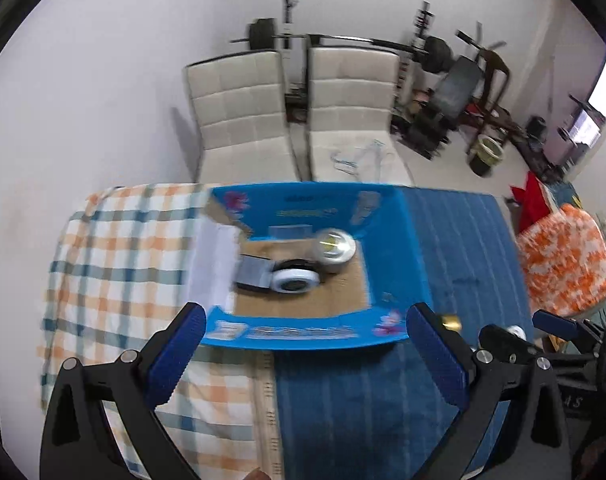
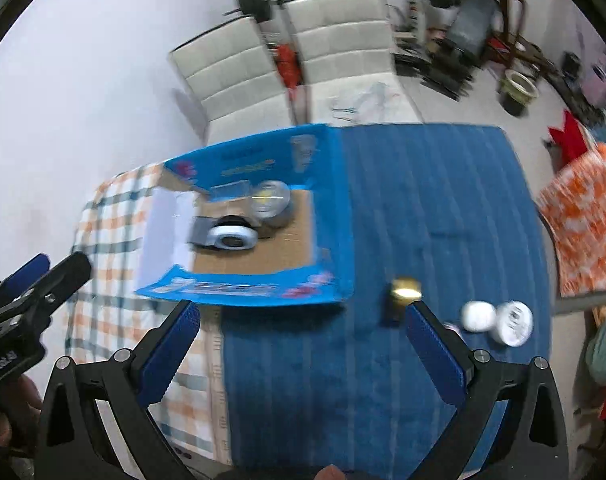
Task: Organize rigid objects
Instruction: 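Grasp the gold tin with left tool while right tool grasps white cream jar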
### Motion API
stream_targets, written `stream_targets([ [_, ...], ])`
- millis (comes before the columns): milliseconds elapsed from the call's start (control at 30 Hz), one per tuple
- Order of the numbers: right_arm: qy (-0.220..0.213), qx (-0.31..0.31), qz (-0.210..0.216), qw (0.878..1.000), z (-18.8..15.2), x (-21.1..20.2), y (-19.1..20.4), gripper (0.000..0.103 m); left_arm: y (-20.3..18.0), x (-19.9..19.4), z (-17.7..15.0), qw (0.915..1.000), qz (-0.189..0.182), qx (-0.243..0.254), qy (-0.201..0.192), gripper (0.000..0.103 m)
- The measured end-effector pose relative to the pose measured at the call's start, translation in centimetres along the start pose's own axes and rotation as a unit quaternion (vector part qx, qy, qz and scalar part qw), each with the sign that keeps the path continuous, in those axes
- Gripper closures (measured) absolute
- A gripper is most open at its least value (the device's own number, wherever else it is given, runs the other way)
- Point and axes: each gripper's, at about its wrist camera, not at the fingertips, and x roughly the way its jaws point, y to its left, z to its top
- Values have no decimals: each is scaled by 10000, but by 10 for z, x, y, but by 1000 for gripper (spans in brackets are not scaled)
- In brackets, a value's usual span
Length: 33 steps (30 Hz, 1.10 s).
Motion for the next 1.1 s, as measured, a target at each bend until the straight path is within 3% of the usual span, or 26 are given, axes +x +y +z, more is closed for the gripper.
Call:
stream_targets([
  [167,192,842,-500,9950,-9,13,-118,0,-84,38,-13,9987,-234,348,284,0],
  [300,580,1570,-883,9819,-20,44,-223,0,-153,100,-37,9913,-529,616,1041,0],
  [467,1076,1985,-869,9703,-35,95,-297,0,-213,176,-54,9803,-510,650,1793,0],
  [567,1304,2139,-813,9647,-41,126,-323,0,-235,211,-55,9769,-415,688,1979,2],
  [633,1430,2218,-772,9615,-43,146,-334,0,-239,228,-55,9752,-349,714,2066,11],
  [667,1483,2236,-752,9604,-41,154,-334,0,-242,236,-55,9737,-283,719,2146,23],
  [767,1598,2237,-663,9592,-40,172,-339,0,-249,257,-58,9686,-174,788,2352,44],
  [900,1688,2134,-675,9599,-39,186,-341,15,-251,268,-59,9661,-43,865,2431,63],
  [967,1659,2045,-820,9612,-36,183,-342,20,-248,270,-59,9661,-56,800,2454,68],
  [1100,1865,1949,-958,9581,-38,194,-346,21,-244,287,-68,9601,-80,704,2705,68],
])
